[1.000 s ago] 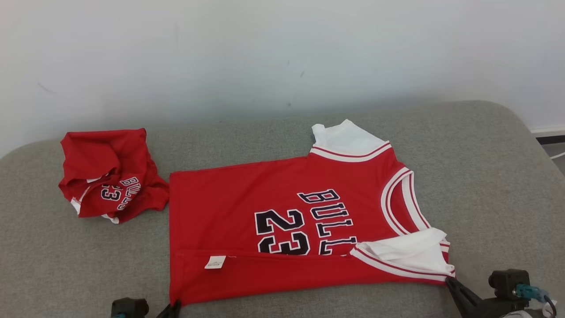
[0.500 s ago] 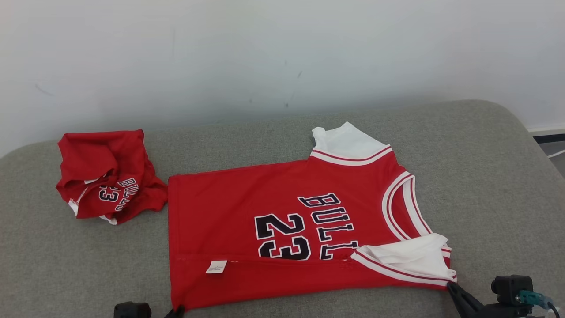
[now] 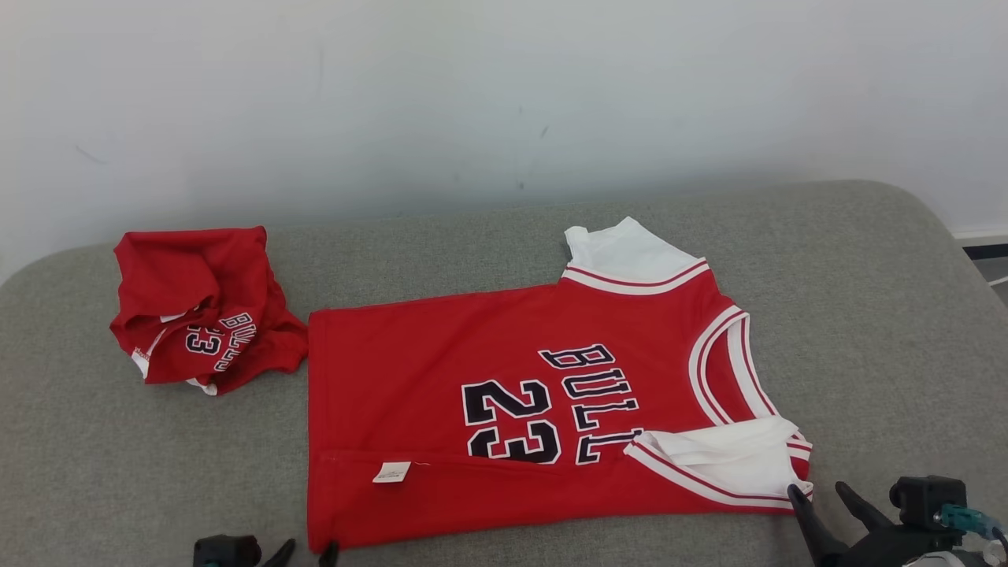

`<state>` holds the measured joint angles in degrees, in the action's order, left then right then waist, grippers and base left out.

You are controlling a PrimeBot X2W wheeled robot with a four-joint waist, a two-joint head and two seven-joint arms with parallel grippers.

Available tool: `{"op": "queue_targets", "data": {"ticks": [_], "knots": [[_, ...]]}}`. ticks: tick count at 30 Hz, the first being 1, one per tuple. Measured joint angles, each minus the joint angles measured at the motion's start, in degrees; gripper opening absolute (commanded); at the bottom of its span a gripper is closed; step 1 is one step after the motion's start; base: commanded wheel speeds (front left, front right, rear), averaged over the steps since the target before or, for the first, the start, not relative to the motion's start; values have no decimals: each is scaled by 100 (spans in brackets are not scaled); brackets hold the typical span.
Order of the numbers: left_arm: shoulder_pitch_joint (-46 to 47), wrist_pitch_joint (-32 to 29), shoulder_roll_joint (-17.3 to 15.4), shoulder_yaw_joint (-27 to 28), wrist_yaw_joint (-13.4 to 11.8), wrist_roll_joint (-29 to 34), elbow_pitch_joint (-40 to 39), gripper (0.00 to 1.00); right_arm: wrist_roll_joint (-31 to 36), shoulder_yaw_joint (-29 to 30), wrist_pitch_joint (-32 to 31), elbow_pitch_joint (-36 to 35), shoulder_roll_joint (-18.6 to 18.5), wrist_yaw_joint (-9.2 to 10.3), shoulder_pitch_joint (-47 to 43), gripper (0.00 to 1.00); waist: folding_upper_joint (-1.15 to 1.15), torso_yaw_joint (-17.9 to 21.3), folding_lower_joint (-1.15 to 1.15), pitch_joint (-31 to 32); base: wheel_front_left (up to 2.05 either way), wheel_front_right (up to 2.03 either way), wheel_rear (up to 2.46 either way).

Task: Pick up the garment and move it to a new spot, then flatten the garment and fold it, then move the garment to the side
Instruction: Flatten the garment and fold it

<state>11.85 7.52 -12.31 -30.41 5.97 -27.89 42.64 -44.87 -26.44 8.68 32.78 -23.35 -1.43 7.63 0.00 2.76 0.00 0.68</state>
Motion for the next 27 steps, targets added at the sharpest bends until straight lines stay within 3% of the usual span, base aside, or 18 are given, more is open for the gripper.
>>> {"op": "queue_targets", "data": {"ticks": [11,27], "knots": [[-214,221,-213,244,-216,-174,-569,100,-108,263,193,-346,-164,98,-9,100,0,-33,0,-6,0,0,0],[-218,445,-189,316,-602,-34,-1419,100,-97,268,243,-698,-133,197,30,100,0,-47,0,-54,0,0,0]]}}
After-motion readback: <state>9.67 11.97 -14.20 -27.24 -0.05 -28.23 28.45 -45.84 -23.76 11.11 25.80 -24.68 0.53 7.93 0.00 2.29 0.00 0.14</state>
